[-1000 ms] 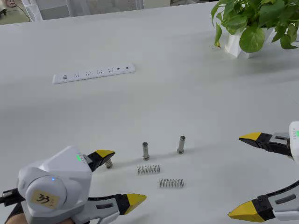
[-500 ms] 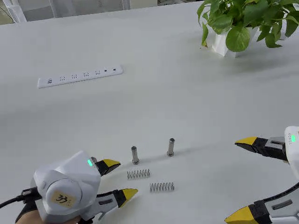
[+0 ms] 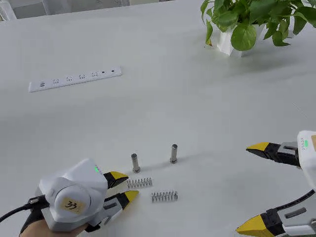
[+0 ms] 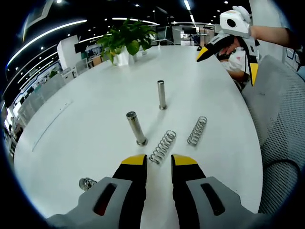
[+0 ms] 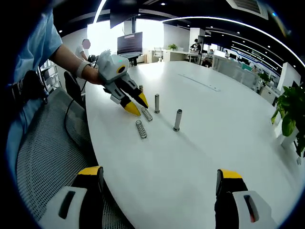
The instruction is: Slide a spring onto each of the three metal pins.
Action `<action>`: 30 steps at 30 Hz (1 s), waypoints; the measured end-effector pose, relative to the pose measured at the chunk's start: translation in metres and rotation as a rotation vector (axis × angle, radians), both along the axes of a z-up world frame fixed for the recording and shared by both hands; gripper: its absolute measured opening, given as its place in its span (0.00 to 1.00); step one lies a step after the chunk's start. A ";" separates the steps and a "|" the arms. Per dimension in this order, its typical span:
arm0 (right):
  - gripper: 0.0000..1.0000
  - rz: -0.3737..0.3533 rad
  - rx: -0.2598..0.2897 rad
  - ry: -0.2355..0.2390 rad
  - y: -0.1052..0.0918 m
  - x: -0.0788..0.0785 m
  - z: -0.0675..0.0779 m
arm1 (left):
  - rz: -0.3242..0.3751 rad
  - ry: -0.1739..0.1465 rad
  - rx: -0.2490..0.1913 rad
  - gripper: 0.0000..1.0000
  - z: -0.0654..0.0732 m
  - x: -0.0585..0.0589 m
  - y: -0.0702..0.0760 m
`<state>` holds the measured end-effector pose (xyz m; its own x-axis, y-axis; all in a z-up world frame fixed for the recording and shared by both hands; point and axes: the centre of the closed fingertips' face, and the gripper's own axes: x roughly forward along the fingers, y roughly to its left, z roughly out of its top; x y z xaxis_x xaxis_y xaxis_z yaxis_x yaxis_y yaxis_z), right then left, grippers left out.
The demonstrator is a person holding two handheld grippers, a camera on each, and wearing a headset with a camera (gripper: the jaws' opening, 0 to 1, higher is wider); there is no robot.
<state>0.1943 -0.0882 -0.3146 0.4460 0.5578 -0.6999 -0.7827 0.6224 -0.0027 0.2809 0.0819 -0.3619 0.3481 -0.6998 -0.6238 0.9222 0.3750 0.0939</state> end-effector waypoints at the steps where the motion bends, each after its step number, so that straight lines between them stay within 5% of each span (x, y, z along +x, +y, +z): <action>1: 0.99 0.000 0.000 0.000 0.000 0.000 0.000 | 0.005 0.006 0.005 0.16 -0.001 0.000 0.001; 9: 0.99 0.009 0.004 0.003 0.004 0.000 -0.001 | 0.006 0.013 -0.002 0.08 -0.001 -0.002 0.002; 26: 0.97 0.020 0.003 0.008 0.008 -0.002 -0.003 | 0.031 0.032 -0.011 0.08 -0.003 -0.007 0.007; 30: 0.97 0.017 0.002 0.010 0.008 -0.003 -0.003 | 0.021 0.021 -0.013 0.18 -0.001 -0.007 0.005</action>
